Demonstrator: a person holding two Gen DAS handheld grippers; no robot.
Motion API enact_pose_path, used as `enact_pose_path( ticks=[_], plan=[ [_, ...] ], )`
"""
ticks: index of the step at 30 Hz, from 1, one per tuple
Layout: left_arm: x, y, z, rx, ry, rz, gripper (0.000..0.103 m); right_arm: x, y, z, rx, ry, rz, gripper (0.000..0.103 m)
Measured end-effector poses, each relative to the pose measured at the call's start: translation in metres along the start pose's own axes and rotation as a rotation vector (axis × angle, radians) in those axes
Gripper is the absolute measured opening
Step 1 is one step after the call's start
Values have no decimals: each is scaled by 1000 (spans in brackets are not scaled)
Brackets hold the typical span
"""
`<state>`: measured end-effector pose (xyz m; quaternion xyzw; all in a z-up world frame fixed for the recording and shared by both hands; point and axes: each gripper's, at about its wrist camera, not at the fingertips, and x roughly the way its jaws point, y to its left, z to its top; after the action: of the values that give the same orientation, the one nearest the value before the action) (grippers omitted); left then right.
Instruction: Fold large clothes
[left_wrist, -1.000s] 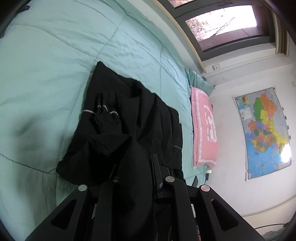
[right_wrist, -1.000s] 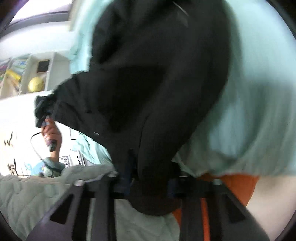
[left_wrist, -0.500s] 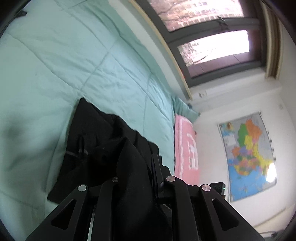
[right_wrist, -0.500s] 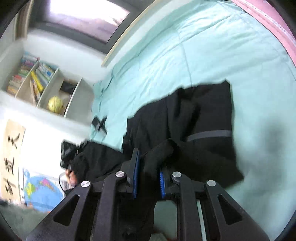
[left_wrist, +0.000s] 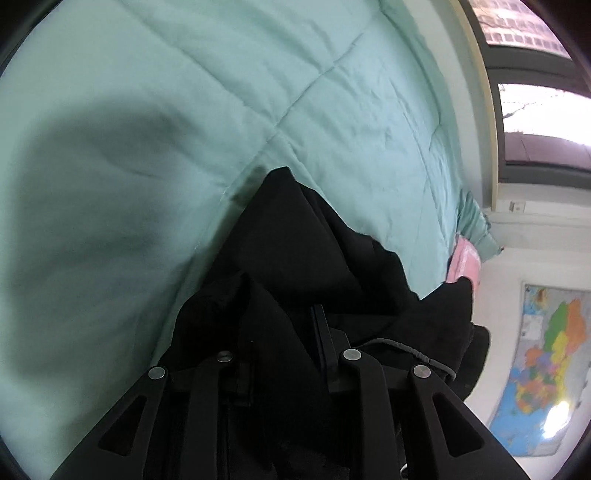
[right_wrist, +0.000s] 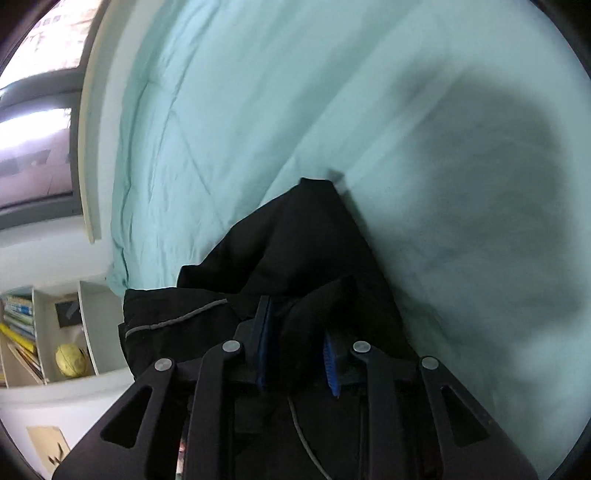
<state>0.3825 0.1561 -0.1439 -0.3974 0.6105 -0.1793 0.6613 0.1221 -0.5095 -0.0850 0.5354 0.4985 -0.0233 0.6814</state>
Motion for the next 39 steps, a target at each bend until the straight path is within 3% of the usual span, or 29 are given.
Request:
enact_pose_path(
  ticks=[3, 5, 7, 9, 13, 16, 18, 20, 21, 22, 24, 25, 30, 34, 38, 39],
  plan=[
    [-17, -1, -2, 24, 40, -47, 28, -11, -2, 0, 20, 7, 23, 30],
    [-40, -12, -12, 95, 77, -60, 40, -33, 7, -4, -18, -9, 28, 32],
    [-70, -22, -26, 157, 88, -62, 66, -60, 24, -10, -102, -25, 19, 37],
    [-102, -31, -41, 207, 67, -63, 82, -84, 43, -23, -208, -33, -5, 43],
    [-146, -48, -52, 281, -36, -55, 83, -99, 78, -50, -424, -34, -121, 52],
    [-142, -62, -43, 333, -103, 60, 83, -100, 95, -61, -510, -55, -184, 52],
    [-126, -67, -31, 331, -109, 123, 83, -111, 100, -61, -505, -90, -159, 53],
    [-111, -71, -20, 334, -115, 163, 83, -129, 98, -60, -446, -110, -55, 54],
    [-105, -72, -15, 336, -121, 173, 83, -143, 93, -59, -407, -125, 46, 58],
    [-98, -73, -10, 338, -124, 174, 83, -155, 89, -58, -371, -151, 121, 75],
    [-87, -68, -1, 327, -110, 172, 83, -175, 92, -61, -390, -247, 73, 101],
    [-80, -67, 3, 320, -99, 175, 83, -178, 96, -62, -427, -275, 37, 103],
    [-53, -65, 18, 315, -77, 237, 83, -115, 117, -41, -616, -218, -216, 103],
    [-39, -60, 27, 311, -46, 249, 83, -54, 120, -11, -740, -161, -354, 102],
    [-31, -58, 34, 306, -63, 299, 83, -6, 106, 18, -751, -80, -342, 101],
    [-30, -58, 35, 305, -49, 279, 83, 3, 103, 23, -741, -60, -326, 89]
  ],
)
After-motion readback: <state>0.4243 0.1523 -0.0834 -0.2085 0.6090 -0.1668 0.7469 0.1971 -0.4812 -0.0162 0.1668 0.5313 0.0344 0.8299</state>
